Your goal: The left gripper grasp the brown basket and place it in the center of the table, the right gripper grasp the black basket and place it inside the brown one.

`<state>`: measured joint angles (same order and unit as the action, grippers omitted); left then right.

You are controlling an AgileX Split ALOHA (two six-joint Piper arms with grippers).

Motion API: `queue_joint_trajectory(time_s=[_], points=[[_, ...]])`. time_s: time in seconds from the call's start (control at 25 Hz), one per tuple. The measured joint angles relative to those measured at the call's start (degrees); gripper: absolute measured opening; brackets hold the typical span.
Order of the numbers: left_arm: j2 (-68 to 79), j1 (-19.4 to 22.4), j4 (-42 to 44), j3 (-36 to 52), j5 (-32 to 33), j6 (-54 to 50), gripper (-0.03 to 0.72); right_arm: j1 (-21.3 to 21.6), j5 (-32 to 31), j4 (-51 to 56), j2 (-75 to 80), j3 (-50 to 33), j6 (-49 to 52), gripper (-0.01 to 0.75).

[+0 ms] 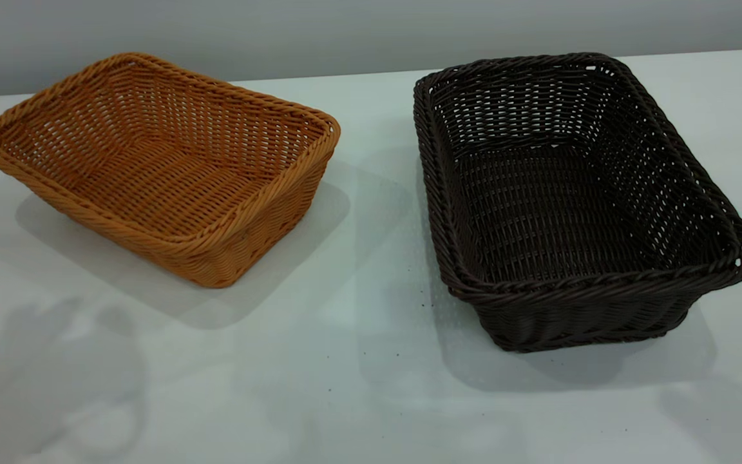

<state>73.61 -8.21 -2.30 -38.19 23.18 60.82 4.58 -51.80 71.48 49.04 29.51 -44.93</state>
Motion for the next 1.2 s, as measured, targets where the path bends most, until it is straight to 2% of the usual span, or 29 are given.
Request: queue_joint_trajectory(time_s=[0.2,0.4,0.56,0.72,0.84,0.96,1.2], points=[[6.3,0.0,-0.1,0.0,-2.4,-0.5,0.426,0.0,-0.3,6.2,0.0,0.0,8.2,0.31],[9.7,0.0,-0.7,0.0,-7.4,-0.6,0.426,-0.1,-0.2,6.2,0.0,0.0,19.6,0.31],[11.0,-0.1,-4.0,0.0,-10.4,-1.0,0.426,-0.1,2.6,7.1,0.0,0.0,29.6,0.298],[11.0,-2.7,-5.2,0.0,-10.9,-1.0,0.426,-0.6,6.2,7.3,1.2,0.0,38.6,0.276],[11.0,-5.6,-4.9,0.0,-11.7,-1.0,0.426,-3.2,8.1,7.6,3.5,0.0,42.4,0.273],[11.0,-8.4,-4.8,0.0,-12.4,-1.0,0.426,-6.3,13.4,6.9,7.2,0.0,43.7,0.273],[11.0,-11.1,-4.7,0.0,-12.4,-1.0,0.426,-14.6,20.3,3.0,17.0,-0.1,52.7,0.272]])
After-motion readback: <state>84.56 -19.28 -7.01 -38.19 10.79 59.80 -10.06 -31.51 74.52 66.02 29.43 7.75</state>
